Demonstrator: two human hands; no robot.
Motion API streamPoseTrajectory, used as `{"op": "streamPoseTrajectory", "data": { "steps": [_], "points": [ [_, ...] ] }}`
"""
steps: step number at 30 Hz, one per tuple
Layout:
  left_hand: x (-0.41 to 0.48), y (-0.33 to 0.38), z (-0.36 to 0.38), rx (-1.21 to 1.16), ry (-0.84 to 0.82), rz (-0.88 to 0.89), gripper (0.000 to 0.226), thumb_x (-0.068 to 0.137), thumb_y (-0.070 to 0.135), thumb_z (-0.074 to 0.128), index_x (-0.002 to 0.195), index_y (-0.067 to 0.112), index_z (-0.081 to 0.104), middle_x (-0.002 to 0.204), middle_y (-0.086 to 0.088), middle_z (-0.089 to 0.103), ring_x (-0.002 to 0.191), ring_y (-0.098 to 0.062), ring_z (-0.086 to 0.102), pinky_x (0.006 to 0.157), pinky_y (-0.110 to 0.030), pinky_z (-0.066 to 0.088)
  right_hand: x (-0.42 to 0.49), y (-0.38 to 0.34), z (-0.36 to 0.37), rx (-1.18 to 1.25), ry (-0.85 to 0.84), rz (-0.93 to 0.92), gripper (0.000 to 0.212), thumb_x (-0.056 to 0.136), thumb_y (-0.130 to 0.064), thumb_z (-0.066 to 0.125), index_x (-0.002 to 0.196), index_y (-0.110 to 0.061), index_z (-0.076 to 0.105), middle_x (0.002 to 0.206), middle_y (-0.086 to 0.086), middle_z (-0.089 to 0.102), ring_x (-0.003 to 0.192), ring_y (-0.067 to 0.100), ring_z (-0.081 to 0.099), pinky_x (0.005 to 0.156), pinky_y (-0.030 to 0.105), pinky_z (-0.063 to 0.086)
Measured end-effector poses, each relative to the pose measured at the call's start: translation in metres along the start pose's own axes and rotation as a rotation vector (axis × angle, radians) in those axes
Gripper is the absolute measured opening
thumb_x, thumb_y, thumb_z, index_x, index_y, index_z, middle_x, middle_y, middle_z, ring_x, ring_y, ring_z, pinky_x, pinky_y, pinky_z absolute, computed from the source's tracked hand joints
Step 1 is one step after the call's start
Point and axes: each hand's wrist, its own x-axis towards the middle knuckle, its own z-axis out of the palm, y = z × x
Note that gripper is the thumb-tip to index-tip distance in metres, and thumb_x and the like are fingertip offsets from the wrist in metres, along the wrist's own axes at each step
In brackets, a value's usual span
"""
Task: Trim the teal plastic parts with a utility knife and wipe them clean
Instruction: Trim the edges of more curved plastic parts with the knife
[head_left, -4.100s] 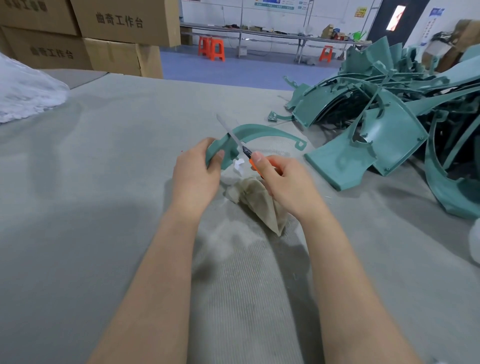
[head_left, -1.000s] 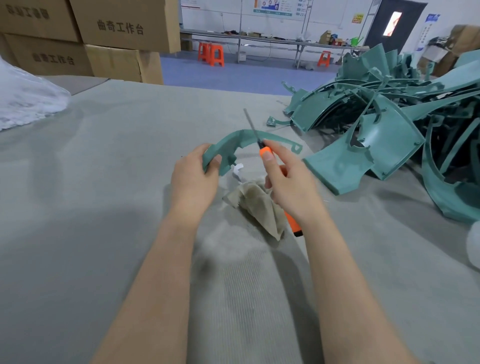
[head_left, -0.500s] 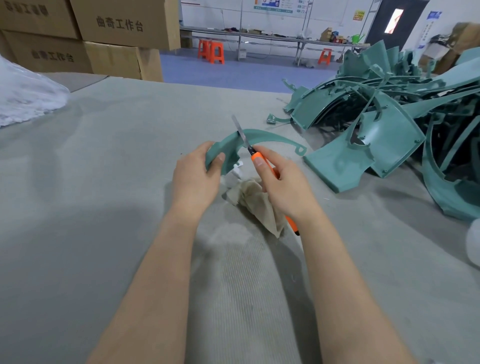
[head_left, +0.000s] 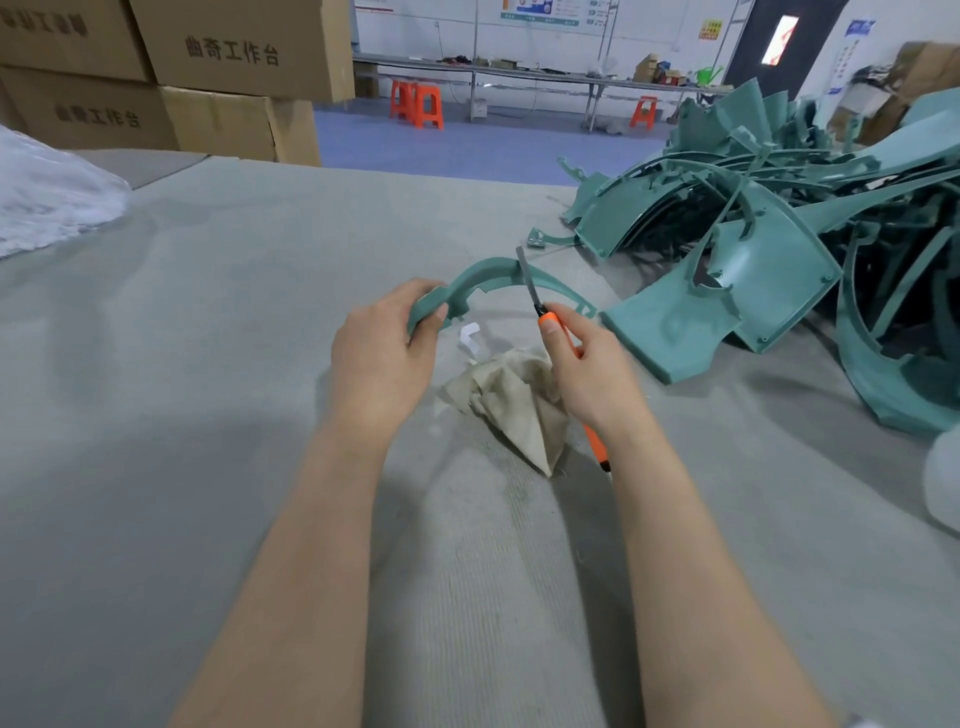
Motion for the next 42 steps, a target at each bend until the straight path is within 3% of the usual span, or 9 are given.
{"op": "streamPoseTrajectory", "data": {
  "steps": [7,17,20,24,29,33,38,40,42],
  "points": [
    [-0.002,0.0,-0.001,0.078,-0.001,0.044,0.021,0.095,0.017,0.054,0.11,0.022,0.068,0.094,0.001,0.071,0.088,-0.028,0.062,0.073,-0.037,0.046,0.003,0.016,-0.001,0.044,0.011,0.109,0.034,0.102,-0.035,0.041,0.132,-0.028,0.058,0.071,-0.016,0.048,0.082,0.018,0.047,0.078,0.03,0.04],
    [0.001,-0.005,0.002,0.13,-0.06,0.043,0.028,0.095,0.011,0.05,0.114,0.024,0.066,0.1,0.003,0.07,0.091,-0.024,0.06,0.071,-0.033,0.044,0.004,0.016,-0.005,0.064,0.142,0.237,0.04,0.101,-0.04,0.039,0.134,-0.021,0.05,0.109,0.009,0.064,0.094,0.028,0.059,0.093,0.047,0.05],
    [0.0,-0.008,0.004,0.133,-0.08,0.014,0.028,0.096,0.012,0.05,0.115,0.025,0.066,0.098,0.003,0.07,0.089,-0.022,0.058,0.068,-0.029,0.037,0.001,0.001,-0.008,0.267,0.123,0.249,0.049,0.096,-0.052,0.046,0.135,-0.021,0.047,0.1,0.005,0.06,0.077,0.019,0.054,0.074,0.035,0.047],
    [-0.002,-0.003,0.005,0.051,-0.116,0.049,0.026,0.094,0.011,0.054,0.112,0.024,0.068,0.096,0.004,0.07,0.089,-0.021,0.06,0.073,-0.032,0.044,-0.008,-0.02,-0.004,0.462,0.061,0.216,0.035,0.093,-0.043,0.059,0.117,-0.017,0.058,0.068,0.001,0.068,0.04,0.006,0.046,0.041,0.019,0.038],
    [-0.002,0.006,0.008,0.025,-0.288,0.186,0.035,0.089,0.004,0.06,0.119,0.022,0.067,0.116,0.005,0.067,0.112,-0.018,0.057,0.095,-0.032,0.043,-0.011,-0.03,-0.007,0.641,0.106,0.289,0.038,0.096,-0.042,0.056,0.127,-0.02,0.052,0.079,0.002,0.075,0.038,0.009,0.039,0.041,0.021,0.036],
    [0.001,0.008,0.004,0.021,-0.349,0.208,0.046,0.086,-0.002,0.06,0.125,0.022,0.063,0.132,0.01,0.058,0.135,-0.015,0.036,0.106,-0.015,0.024,-0.011,-0.032,-0.012,0.681,0.161,0.272,0.031,0.094,-0.041,0.06,0.117,-0.022,0.051,0.069,-0.007,0.073,0.039,0.008,0.041,0.041,0.018,0.038],
    [0.0,0.014,0.003,0.123,-0.305,0.278,0.049,0.083,-0.001,0.061,0.124,0.025,0.064,0.148,0.007,0.041,0.144,-0.025,0.019,0.117,-0.041,0.013,-0.011,-0.035,-0.012,0.72,0.171,0.286,0.03,0.091,-0.028,0.066,0.113,-0.026,0.045,0.068,-0.007,0.067,0.039,0.008,0.041,0.04,0.018,0.038],
    [-0.001,0.013,0.007,0.236,-0.178,0.229,0.051,0.082,0.007,0.066,0.128,0.029,0.061,0.158,0.0,0.021,0.147,-0.029,0.009,0.117,-0.046,0.006,-0.01,-0.036,-0.014,0.753,0.183,0.293,0.031,0.09,-0.017,0.066,0.112,-0.027,0.045,0.075,0.002,0.057,0.038,0.008,0.04,0.04,0.019,0.037],
    [0.0,0.01,0.009,0.252,0.051,0.045,0.061,0.081,0.016,0.071,0.137,0.028,0.051,0.161,-0.009,0.008,0.147,-0.03,0.007,0.118,-0.047,0.009,-0.01,-0.037,-0.016,0.804,0.2,0.286,0.033,0.089,-0.007,0.063,0.111,-0.025,0.045,0.073,0.002,0.049,0.038,0.008,0.038,0.039,0.02,0.035]
  ]
}}
